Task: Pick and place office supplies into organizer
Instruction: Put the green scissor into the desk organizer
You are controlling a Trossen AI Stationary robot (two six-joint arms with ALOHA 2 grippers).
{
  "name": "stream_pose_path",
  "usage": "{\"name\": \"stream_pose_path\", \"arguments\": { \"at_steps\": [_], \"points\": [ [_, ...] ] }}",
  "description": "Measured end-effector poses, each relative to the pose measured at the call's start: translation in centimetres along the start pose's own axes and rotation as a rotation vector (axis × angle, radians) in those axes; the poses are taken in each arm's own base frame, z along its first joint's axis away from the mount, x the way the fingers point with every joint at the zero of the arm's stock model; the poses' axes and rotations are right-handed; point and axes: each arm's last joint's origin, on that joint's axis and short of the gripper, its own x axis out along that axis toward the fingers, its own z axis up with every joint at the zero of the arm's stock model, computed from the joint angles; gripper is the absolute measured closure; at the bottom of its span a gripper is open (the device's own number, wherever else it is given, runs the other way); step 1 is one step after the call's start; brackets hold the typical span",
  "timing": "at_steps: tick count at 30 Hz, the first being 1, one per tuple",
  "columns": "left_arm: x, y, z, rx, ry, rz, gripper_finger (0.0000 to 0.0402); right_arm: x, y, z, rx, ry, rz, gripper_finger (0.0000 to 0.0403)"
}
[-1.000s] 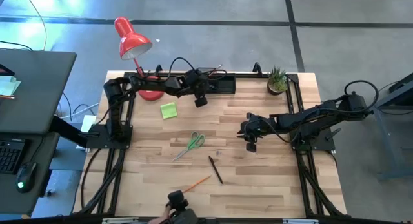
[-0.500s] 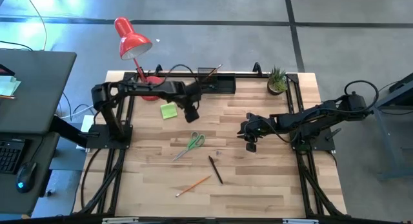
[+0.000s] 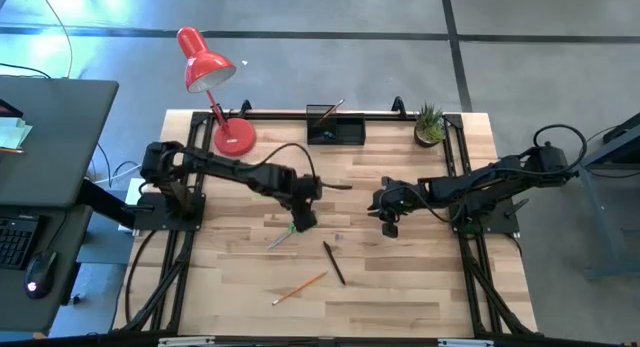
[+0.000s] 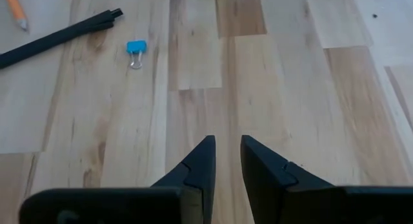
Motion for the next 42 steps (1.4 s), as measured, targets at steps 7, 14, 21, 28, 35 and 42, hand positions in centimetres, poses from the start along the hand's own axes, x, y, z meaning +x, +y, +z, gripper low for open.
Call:
{"name": "stream_pose_path", "arguments": {
  "at_steps": [7,14,21,28,35,42],
  "points": [
    [0.9,-0.7,0.1,-0.037,-0.023,-0.002,0.0304,0.0,0.4,0.0,-0.009,0.000,0.012,0.0336],
    [3.4,-1.1,-0.8,-0.098,0.082,0.017,0.0240,0.0,0.5,0.0,-0.011,-0.001,0.007,0.0336],
    [3.7,-1.1,-0.6,-0.123,0.052,0.043,0.0190,0.0,0.5,0.0,-0.017,-0.001,0.007,0.0336],
    [4.2,-1.5,-0.9,-0.121,0.055,0.066,0.0184,0.0,0.5,0.0,-0.017,-0.001,0.007,0.0336],
    [5.9,-2.1,-1.5,-0.084,0.089,0.098,0.0185,0.0,0.5,0.0,-0.018,-0.001,0.007,0.0336],
    [5.7,-2.5,-1.7,-0.032,0.057,0.129,0.0253,0.0,0.5,0.0,-0.016,-0.001,0.006,0.0336]
  ]
}}
